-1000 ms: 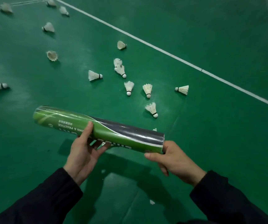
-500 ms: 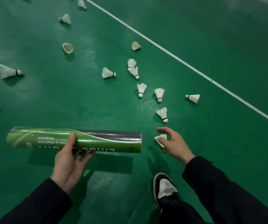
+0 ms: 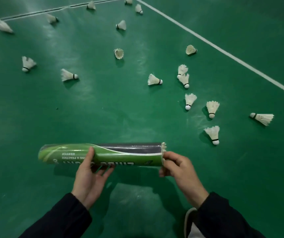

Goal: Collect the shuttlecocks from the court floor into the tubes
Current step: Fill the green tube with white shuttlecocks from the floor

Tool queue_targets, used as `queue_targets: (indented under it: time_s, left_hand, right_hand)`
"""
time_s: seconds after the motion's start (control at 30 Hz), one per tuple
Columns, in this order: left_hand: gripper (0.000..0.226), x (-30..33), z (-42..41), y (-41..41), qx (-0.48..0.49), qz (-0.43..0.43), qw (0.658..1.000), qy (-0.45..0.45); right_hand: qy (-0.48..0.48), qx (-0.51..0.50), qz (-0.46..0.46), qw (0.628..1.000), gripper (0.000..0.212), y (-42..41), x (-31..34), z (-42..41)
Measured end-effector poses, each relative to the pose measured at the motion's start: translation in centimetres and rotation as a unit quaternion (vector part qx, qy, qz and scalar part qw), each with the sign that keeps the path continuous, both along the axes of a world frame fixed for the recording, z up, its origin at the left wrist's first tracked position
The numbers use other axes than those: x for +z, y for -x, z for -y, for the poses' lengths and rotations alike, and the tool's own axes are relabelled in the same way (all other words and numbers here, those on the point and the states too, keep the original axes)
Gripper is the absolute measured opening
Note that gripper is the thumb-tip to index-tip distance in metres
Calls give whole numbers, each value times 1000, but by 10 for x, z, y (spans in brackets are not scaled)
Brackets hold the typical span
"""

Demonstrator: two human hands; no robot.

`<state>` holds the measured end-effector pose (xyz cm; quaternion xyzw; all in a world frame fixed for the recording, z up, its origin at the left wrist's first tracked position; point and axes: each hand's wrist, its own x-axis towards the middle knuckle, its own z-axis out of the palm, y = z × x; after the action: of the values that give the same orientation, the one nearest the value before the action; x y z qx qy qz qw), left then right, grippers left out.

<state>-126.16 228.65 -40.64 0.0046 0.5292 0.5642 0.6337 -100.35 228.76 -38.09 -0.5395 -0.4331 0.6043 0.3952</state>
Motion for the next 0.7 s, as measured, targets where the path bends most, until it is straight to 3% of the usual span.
queue_targets:
  time_s: [0.1,0.27,0.37,0.4,0.43,0.47,0.53,0.57,0.6,0.63,0.67,0.7]
  left_hand:
    - [38,2,-1,-9,10,-20,1000,-14]
    - [47,2,-5,-17,38,-70,997,-17]
    - [53,-3,-9,-17,103,-80,991,-6]
    - [54,-5,-9,-14,133,-83,988,3]
    - [53,-8,-9,-10,155,-91,984,11]
    - [51,-10,-8,-7,168,-99,981,19]
    - [47,-13,-4,-4,176,-107,978,36]
    - [48,-13,-3,-4,182,-105,977,44]
    - [50,-11,-1,-4,190,-97,976,54]
    - [53,-11,-1,-4,198,-88,974,59]
    - [55,-10,-1,-4,206,-80,973,62]
    - [56,-10,-1,-2,213,-76,972,63]
  right_hand:
    - [89,120,-36,988,46,-6,-9,-7]
    - [185,307,-76,930,58,-17,-11,-23]
    - [101,243,-123,957,44,-25,-11,-41]
    - [54,183,-96,977,38,-28,-16,-51]
    - [-4,143,-2,990,40,-32,-25,-64]
    - [-78,164,146,973,50,-36,-36,-78]
    - [-178,339,417,824,67,-37,-56,-97]
    - [-189,411,473,756,65,-36,-70,-102]
    - [-179,453,496,718,58,-36,-79,-105]
    - [-165,458,496,719,46,-37,-80,-106]
    - [-152,429,477,752,32,-40,-77,-107]
    - [-133,368,433,812,22,-45,-71,-105]
